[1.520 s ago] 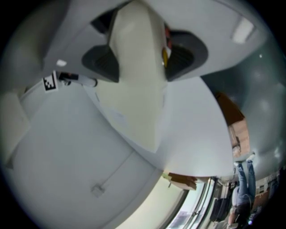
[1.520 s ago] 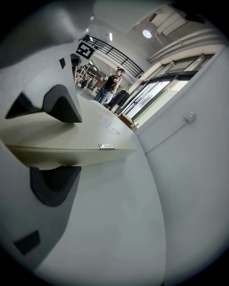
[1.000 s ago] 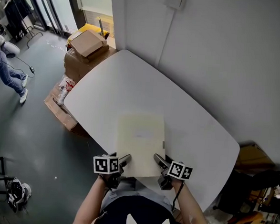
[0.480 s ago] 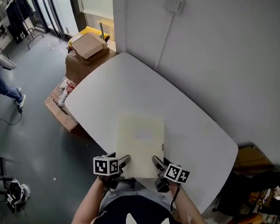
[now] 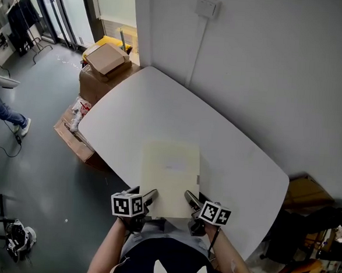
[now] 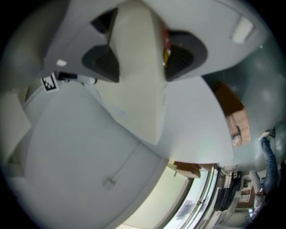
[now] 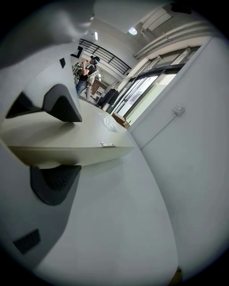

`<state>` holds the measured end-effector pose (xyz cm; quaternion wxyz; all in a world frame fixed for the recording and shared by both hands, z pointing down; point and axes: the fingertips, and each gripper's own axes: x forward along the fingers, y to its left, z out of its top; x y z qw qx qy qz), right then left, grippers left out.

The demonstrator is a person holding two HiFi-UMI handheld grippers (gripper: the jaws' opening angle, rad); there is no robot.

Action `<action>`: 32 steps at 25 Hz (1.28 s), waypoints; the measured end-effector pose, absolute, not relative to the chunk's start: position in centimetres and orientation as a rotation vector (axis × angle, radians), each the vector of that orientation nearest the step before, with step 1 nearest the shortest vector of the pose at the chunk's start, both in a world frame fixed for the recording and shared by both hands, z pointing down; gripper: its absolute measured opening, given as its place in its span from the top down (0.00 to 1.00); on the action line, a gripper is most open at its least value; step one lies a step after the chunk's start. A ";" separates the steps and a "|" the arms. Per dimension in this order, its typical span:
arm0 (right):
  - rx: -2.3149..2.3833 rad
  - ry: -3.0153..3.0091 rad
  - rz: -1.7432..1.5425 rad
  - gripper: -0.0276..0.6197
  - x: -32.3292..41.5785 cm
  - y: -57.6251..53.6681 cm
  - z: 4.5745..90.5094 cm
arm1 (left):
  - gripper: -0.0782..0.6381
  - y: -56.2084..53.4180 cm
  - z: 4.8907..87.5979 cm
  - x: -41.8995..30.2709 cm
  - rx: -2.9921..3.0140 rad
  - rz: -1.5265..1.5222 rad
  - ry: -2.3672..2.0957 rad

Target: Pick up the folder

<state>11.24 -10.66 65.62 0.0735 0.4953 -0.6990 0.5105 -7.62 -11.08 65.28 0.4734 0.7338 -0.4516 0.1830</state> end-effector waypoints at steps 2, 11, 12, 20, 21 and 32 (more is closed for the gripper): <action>1.493 -2.121 1.496 0.49 11.3 -10.9 64.9 | 0.44 -11.2 64.7 -7.5 1.804 0.434 -1.107; 1.505 -2.201 1.415 0.49 11.1 -12.0 62.5 | 0.44 -12.1 62.4 -7.6 1.854 0.393 -1.142; 1.509 -2.207 1.410 0.49 11.1 -12.1 62.2 | 0.44 -12.2 62.1 -7.7 1.859 0.390 -1.143; 1.527 -2.258 1.352 0.49 10.7 -12.6 60.2 | 0.44 -12.7 60.2 -7.9 1.894 0.365 -1.176; 1.529 -2.265 1.346 0.49 10.6 -12.7 60.0 | 0.44 -12.8 59.9 -8.0 1.900 0.362 -1.182; 1.575 -2.344 1.229 0.49 10.2 -13.8 56.1 | 0.44 -14.2 56.3 -8.3 1.977 0.307 -1.216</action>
